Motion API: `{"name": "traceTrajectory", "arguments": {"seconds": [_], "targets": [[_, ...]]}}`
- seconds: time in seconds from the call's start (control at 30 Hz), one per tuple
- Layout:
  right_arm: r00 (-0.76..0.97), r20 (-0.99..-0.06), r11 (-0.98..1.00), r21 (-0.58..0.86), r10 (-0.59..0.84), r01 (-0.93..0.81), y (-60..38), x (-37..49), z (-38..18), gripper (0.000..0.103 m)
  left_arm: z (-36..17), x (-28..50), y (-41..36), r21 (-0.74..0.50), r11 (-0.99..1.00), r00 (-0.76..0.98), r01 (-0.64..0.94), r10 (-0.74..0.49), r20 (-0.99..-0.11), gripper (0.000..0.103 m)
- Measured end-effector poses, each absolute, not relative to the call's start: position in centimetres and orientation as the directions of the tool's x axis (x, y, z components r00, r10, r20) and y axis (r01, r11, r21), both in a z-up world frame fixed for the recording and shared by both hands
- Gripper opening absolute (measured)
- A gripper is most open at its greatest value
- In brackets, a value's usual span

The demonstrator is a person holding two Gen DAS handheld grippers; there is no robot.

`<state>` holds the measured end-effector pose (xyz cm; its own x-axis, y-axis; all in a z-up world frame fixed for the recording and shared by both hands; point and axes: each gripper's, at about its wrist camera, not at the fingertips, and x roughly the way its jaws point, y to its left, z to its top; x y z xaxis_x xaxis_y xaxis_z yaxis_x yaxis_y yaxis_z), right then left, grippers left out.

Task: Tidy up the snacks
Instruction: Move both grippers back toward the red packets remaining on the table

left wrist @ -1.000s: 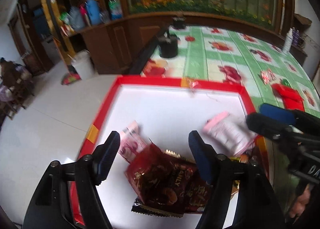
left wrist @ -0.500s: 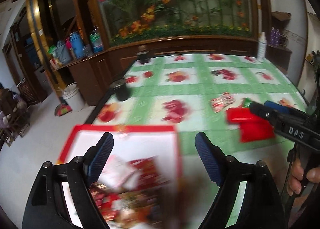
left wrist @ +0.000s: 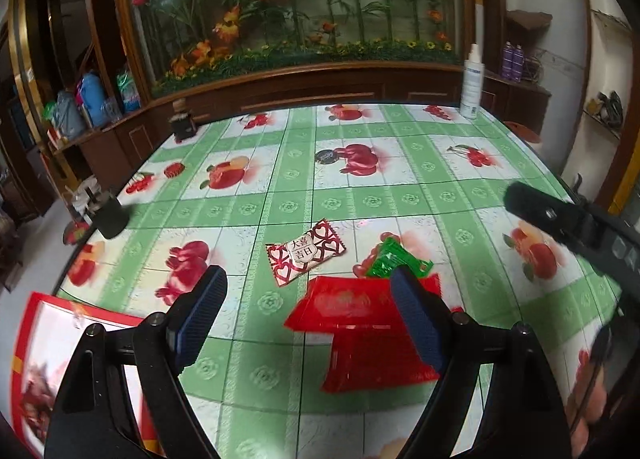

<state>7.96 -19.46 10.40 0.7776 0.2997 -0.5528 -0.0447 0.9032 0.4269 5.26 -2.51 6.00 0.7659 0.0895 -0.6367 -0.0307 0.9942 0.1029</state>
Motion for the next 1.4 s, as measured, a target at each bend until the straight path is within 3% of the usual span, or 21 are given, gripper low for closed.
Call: {"name": "traceTrajectory", "arguments": {"seconds": [0.23, 0.43, 0.57, 0.9, 1.07, 1.17, 1.4], "targets": [[0.768, -0.578, 0.921, 0.388, 0.275, -0.038, -18.4, 7.9, 9.0, 0.070, 4.8, 6.3, 0.3, 0.035, 0.996, 0.772, -0.077, 0.082, -0.630, 0.084], [0.757, -0.585, 0.916, 0.399, 0.293, -0.045, -17.5, 8.9, 6.8, 0.070, 5.8, 6.3, 6.2, 0.022, 0.945, 0.759, -0.327, 0.277, -0.589, 0.084], [0.728, -0.616, 0.924, 0.376, 0.302, -0.065, -15.7, 10.6, 5.3, 0.066, 5.8, 5.6, 9.4, -0.101, 0.905, 0.759, -0.413, 0.280, -0.588, 0.084], [0.599, -0.676, 0.873, 0.480, 0.430, -0.085, -14.4, 10.6, 3.3, 0.058, 4.1, 6.8, 9.4, -0.093, 0.898, 0.715, -0.430, 0.276, -0.643, 0.084], [0.592, -0.740, 0.944, 0.301, 0.319, -0.133, -11.3, 8.2, 3.8, 0.048, 3.6, 6.9, 10.0, -0.113, 0.890, 0.691, -0.442, 0.257, -0.676, 0.084], [0.542, -0.761, 0.934, 0.308, 0.357, -0.184, -9.6, 5.8, 3.9, 0.043, 3.9, 6.5, 10.7, -0.139, 0.871, 0.695, -0.471, 0.269, -0.667, 0.084], [0.462, -0.795, 0.910, 0.263, 0.393, -0.322, -8.8, -3.2, 4.5, 0.044, 4.7, 6.1, 9.0, -0.104, 0.911, 0.730, -0.399, 0.246, -0.638, 0.084]]}}
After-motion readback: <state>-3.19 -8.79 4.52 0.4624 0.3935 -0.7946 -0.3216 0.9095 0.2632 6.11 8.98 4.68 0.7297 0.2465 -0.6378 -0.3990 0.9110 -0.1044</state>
